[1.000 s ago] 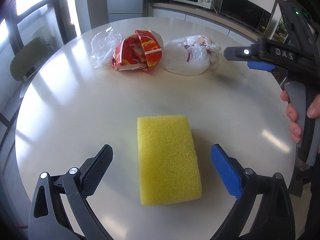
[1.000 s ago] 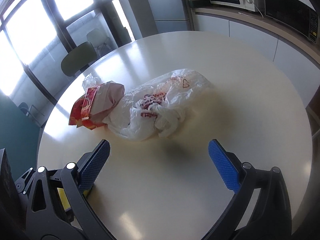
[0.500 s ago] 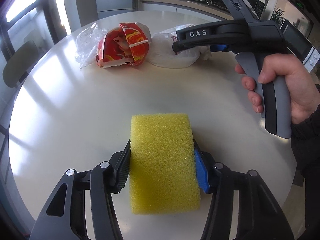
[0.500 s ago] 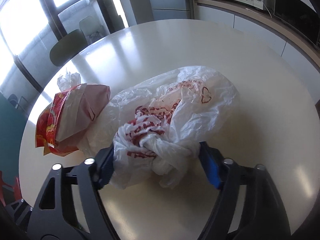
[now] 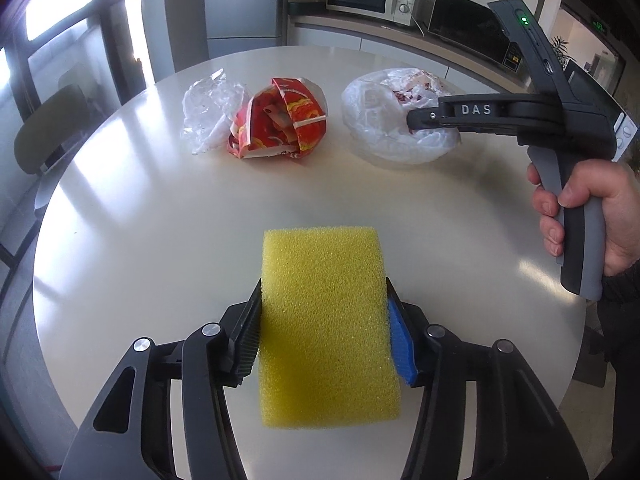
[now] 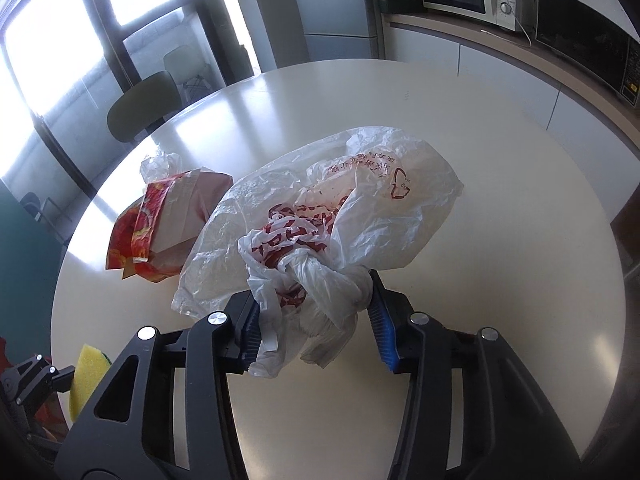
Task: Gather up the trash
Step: 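Grasp the yellow sponge with the left tool while the right tool grasps the white plastic bag, then carry the sponge and white bag down over the wastebasket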
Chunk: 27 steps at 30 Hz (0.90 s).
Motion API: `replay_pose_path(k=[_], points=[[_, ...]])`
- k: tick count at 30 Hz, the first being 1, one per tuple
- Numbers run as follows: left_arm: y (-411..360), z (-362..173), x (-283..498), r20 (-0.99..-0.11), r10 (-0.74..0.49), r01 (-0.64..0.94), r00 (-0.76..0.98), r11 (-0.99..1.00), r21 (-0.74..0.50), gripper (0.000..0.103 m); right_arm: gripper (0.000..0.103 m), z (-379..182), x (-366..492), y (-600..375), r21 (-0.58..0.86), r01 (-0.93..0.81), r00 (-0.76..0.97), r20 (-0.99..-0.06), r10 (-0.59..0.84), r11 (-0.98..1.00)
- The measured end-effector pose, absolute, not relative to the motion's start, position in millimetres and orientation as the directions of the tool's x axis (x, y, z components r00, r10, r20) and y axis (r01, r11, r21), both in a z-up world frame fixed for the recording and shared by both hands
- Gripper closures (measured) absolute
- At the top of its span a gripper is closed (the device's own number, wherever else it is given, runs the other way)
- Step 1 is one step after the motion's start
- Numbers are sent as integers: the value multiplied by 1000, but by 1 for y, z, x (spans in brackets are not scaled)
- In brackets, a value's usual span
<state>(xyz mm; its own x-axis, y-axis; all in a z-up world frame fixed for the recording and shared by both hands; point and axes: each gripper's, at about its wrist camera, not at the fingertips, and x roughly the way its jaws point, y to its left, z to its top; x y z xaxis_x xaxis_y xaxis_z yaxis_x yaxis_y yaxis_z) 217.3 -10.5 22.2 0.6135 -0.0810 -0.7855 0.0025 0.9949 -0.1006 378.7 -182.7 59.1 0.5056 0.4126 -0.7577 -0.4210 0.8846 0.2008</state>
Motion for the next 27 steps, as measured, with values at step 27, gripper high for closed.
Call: replay_pose_path(k=[27], points=[[56,50,122,-702,-40,-50,711,993,-107,50,59,120,173,-248,222,-476,543,-686,484,851]])
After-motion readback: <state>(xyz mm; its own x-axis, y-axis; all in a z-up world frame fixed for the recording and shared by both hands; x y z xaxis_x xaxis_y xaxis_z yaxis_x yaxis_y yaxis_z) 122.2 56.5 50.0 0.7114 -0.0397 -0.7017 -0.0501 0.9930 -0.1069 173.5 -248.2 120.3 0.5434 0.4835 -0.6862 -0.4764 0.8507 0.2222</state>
